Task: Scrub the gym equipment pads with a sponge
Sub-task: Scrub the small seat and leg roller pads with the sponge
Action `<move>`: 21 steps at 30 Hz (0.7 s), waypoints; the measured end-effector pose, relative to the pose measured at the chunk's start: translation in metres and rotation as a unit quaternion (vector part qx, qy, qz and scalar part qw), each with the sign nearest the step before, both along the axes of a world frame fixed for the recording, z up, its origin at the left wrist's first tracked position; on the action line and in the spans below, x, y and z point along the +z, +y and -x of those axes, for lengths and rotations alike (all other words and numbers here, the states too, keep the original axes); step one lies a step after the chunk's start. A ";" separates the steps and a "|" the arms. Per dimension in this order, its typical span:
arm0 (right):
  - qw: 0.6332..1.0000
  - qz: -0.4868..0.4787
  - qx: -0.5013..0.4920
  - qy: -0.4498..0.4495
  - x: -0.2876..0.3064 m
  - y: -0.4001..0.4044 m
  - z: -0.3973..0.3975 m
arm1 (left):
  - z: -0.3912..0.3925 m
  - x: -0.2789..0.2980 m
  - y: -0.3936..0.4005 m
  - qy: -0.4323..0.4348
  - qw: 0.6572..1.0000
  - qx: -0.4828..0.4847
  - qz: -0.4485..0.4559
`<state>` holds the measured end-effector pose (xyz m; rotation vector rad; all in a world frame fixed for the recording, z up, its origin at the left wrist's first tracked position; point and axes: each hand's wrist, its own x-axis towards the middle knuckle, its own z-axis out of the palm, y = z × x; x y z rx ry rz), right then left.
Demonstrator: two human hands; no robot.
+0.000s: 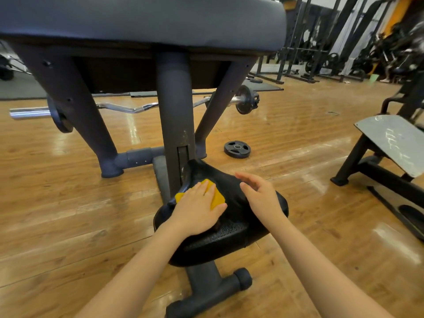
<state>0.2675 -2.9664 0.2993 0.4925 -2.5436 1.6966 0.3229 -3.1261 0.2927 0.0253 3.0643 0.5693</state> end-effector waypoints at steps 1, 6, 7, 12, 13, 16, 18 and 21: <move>1.000 -0.005 0.005 0.004 0.001 -0.003 -0.002 | -0.004 0.005 -0.004 -0.008 0.998 0.005 -0.067; 0.983 -0.123 0.109 0.078 0.021 -0.033 -0.025 | -0.050 0.003 -0.029 0.111 0.975 0.138 -0.133; 0.972 -0.162 0.148 0.081 0.021 -0.044 -0.032 | -0.057 -0.004 -0.030 0.112 0.974 0.157 -0.118; 0.857 -0.455 0.193 0.145 -0.005 -0.087 -0.048 | -0.078 -0.038 -0.021 0.036 0.970 0.204 -0.126; 0.860 -0.451 0.185 0.153 -0.006 -0.088 -0.042 | -0.078 -0.040 -0.019 0.046 0.967 0.209 -0.137; 0.862 -0.441 0.196 0.153 -0.007 -0.091 -0.003 | -0.077 -0.041 -0.016 0.058 0.969 0.210 -0.116; 0.849 -0.464 0.209 0.142 -0.006 -0.101 0.033 | -0.074 -0.043 -0.016 0.065 0.971 0.210 -0.098; 0.846 -0.476 0.203 0.129 -0.002 -0.121 0.075 | -0.073 -0.045 -0.017 0.069 0.973 0.206 -0.080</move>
